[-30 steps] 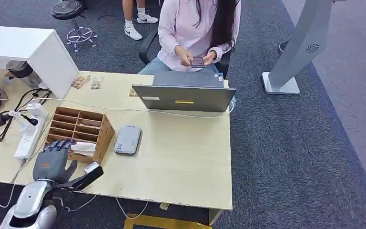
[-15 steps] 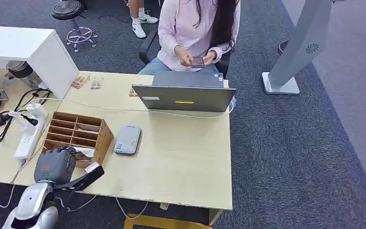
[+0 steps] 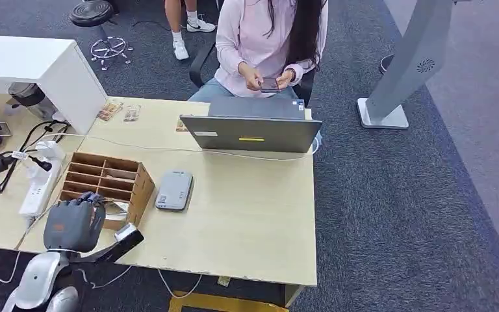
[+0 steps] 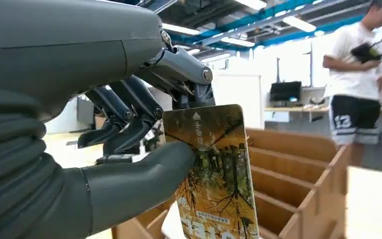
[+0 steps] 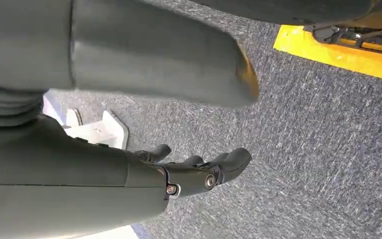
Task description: Pass the card to the sensor for recognition and then transmit it.
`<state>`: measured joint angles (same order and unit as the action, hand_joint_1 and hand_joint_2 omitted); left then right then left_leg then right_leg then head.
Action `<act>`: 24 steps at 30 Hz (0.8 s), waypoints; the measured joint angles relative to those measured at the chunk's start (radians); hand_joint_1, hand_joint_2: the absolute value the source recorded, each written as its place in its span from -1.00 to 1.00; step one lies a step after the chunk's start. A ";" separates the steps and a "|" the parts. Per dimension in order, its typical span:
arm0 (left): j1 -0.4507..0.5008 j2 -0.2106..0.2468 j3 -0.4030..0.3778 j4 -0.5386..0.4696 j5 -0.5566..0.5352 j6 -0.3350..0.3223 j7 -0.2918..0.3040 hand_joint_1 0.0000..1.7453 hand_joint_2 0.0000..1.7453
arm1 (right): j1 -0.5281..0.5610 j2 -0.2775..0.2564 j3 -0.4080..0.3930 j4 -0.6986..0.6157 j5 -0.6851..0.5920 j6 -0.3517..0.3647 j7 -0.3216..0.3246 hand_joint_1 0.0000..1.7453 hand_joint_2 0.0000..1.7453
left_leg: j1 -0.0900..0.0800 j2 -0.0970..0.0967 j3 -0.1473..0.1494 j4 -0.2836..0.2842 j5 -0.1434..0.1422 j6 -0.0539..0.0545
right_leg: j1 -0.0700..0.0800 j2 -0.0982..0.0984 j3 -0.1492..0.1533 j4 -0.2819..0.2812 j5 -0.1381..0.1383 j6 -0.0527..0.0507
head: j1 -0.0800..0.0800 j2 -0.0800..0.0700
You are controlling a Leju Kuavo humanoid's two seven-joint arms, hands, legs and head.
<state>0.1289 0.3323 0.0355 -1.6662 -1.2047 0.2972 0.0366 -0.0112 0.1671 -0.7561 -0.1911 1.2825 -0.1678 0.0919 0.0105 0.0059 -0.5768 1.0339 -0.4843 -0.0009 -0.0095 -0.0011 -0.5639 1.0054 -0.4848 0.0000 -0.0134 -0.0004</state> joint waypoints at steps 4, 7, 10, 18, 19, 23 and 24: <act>0.026 0.000 -0.010 -0.064 -0.003 0.025 -0.010 1.00 1.00 | 0.000 0.005 -0.007 0.000 0.003 0.000 0.002 -1.00 -1.00 | 0.000 0.000 0.000 0.000 0.000 0.000 | 0.000 0.000 0.000 0.000 0.000 0.000 | 0.000 0.000; 0.034 0.000 -0.019 -0.092 -0.004 0.028 -0.013 1.00 1.00 | 0.000 0.005 -0.011 0.000 0.003 0.000 0.002 -1.00 -1.00 | 0.000 0.000 0.000 0.000 0.000 0.000 | 0.000 0.000 0.000 0.000 0.000 0.000 | 0.000 0.000; 0.038 0.002 -0.027 -0.117 -0.006 0.044 -0.022 1.00 1.00 | 0.000 0.005 -0.014 0.000 0.004 -0.001 0.002 -1.00 -1.00 | 0.000 0.000 0.000 0.000 0.000 0.000 | 0.000 0.000 0.000 0.000 0.000 0.000 | 0.000 0.000; -0.073 0.006 -0.061 -0.125 0.001 0.061 -0.031 1.00 1.00 | -0.004 0.005 -0.014 0.000 0.028 0.003 -0.003 -1.00 -1.00 | 0.000 0.000 0.000 0.000 0.000 0.000 | 0.000 -0.001 0.000 0.000 0.001 0.000 | 0.000 0.000; -0.095 0.006 -0.065 -0.118 0.003 0.061 -0.031 1.00 1.00 | -0.005 0.005 -0.014 0.000 0.031 0.004 -0.003 -1.00 -1.00 | 0.000 0.000 0.000 0.000 0.000 0.000 | 0.000 -0.001 0.000 0.000 0.001 0.000 | 0.000 0.000; -0.175 0.009 -0.079 -0.075 -0.003 0.062 -0.033 1.00 1.00 | -0.006 0.005 -0.014 0.000 0.045 0.011 -0.001 -1.00 -1.00 | 0.000 0.000 0.001 0.000 0.001 0.000 | 0.000 -0.001 0.000 0.000 0.001 0.000 | 0.000 0.000; -0.199 0.010 -0.082 -0.054 -0.004 0.061 -0.029 1.00 1.00 | -0.006 0.005 -0.014 0.000 0.048 0.012 0.001 -1.00 -1.00 | 0.000 0.000 0.001 0.000 0.001 0.000 | 0.000 -0.001 0.000 0.000 0.001 0.000 | 0.000 0.000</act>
<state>-0.0701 0.3425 -0.0469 -1.7206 -1.2089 0.3586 0.0072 -0.0177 0.1720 -0.7702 -0.1911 1.3310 -0.1560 0.0927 0.0106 0.0054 -0.5763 1.0343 -0.4836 -0.0006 -0.0095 -0.0017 -0.5638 1.0054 -0.4838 0.0003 -0.0134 -0.0004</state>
